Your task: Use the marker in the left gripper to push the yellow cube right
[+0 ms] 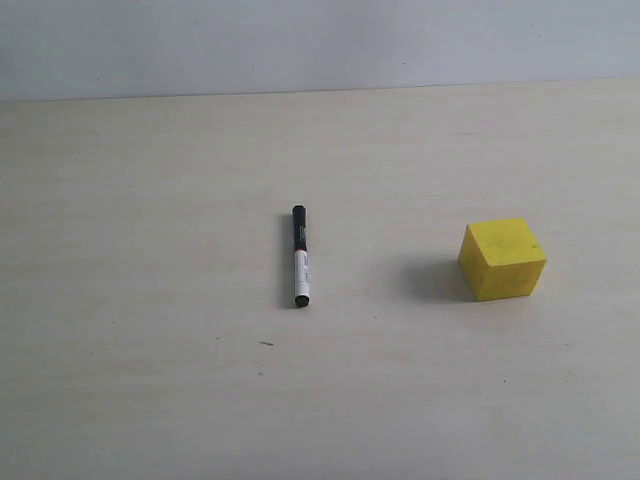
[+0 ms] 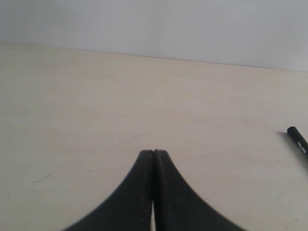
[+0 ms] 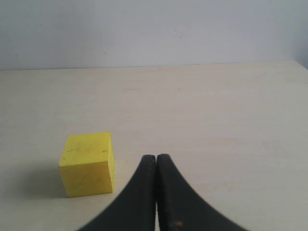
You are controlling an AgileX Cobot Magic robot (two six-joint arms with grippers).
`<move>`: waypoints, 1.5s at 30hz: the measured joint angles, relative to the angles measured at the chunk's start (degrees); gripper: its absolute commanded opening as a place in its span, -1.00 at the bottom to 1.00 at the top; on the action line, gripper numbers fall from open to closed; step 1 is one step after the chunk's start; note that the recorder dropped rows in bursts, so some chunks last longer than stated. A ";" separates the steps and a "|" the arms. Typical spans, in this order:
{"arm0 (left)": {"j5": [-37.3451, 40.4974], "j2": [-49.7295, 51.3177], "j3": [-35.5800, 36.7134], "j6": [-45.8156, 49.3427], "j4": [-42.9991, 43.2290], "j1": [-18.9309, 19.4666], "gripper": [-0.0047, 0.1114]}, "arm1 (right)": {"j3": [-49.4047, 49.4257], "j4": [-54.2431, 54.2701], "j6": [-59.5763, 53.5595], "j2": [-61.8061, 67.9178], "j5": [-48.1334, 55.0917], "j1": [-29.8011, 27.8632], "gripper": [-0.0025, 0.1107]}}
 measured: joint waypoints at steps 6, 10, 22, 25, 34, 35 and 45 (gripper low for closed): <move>0.09 0.00 0.00 0.00 0.00 0.00 -0.92 | 0.00 0.00 0.00 0.00 0.00 0.00 -0.96; 0.09 0.00 0.00 0.11 0.00 0.00 -0.92 | 0.00 0.00 0.00 0.00 0.00 0.00 -0.96; 0.09 0.00 0.00 0.11 0.00 0.00 -0.92 | 0.00 0.00 0.00 0.00 0.00 0.00 -0.96; 0.09 0.00 0.00 0.11 0.00 0.00 -0.92 | 0.00 0.00 0.00 0.00 -0.38 0.00 -0.96; 0.09 0.00 0.00 0.11 0.00 0.00 -0.92 | 0.00 0.00 0.00 0.00 -3.83 0.00 -0.96; 0.09 0.00 0.00 0.11 0.00 0.00 -0.92 | 0.00 0.00 0.00 0.00 -3.84 0.00 -0.96; 0.09 0.00 0.00 0.11 0.00 0.00 -0.92 | 0.00 0.00 0.00 0.00 -3.84 0.00 -0.96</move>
